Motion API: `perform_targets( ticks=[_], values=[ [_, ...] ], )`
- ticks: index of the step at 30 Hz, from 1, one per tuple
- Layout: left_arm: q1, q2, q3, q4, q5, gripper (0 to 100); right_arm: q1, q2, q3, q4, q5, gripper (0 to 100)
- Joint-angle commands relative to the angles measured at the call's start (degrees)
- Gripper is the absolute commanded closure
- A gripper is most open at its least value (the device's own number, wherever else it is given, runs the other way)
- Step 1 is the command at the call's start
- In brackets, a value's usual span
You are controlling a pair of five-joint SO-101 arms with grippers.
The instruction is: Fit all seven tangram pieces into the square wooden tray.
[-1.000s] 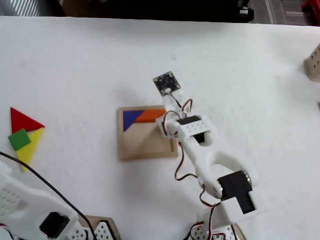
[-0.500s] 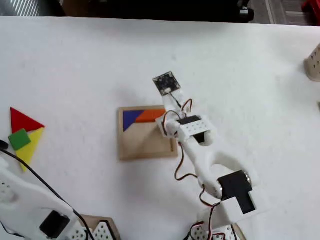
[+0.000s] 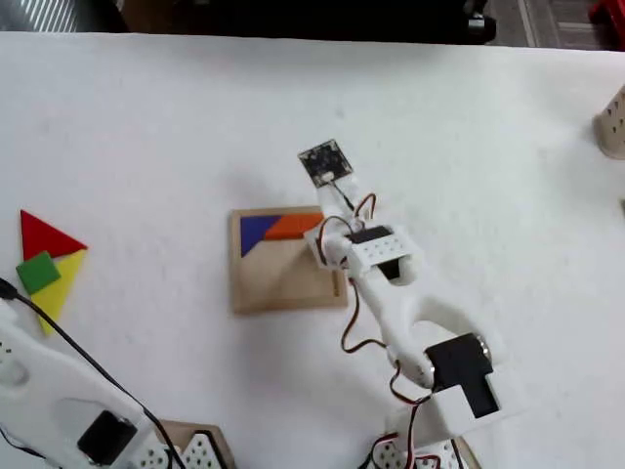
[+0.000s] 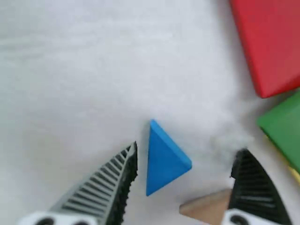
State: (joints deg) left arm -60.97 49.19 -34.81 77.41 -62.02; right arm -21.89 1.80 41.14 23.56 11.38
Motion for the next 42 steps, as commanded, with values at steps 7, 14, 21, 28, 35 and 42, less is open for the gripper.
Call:
perform_targets(
  ticks=[7, 14, 21, 28, 35, 42],
  values=[
    [-2.7, 0.9, -6.9, 5.2, -3.4, 66, -0.1, -0.6, -0.9, -1.2, 0.8, 97.8],
    [-2.1, 0.9, -4.0, 0.5, -3.3, 67, -0.1, -0.6, -0.9, -1.2, 0.8, 97.8],
    [-0.8, 2.4, -3.3, -2.1, -3.3, 76, -0.1, -0.6, -0.9, -1.2, 0.8, 97.8],
    [-0.7, 6.6, -4.0, -3.7, -3.3, 82, -0.1, -0.6, -0.9, -1.2, 0.8, 97.8],
    [-0.9, 6.5, -3.9, -1.9, -3.5, 87, -0.1, -0.6, -0.9, -1.2, 0.8, 97.8],
    [-1.0, 6.2, -4.0, 3.8, -3.8, 86, -0.1, -0.6, -0.9, -1.2, 0.8, 97.8]
  ],
)
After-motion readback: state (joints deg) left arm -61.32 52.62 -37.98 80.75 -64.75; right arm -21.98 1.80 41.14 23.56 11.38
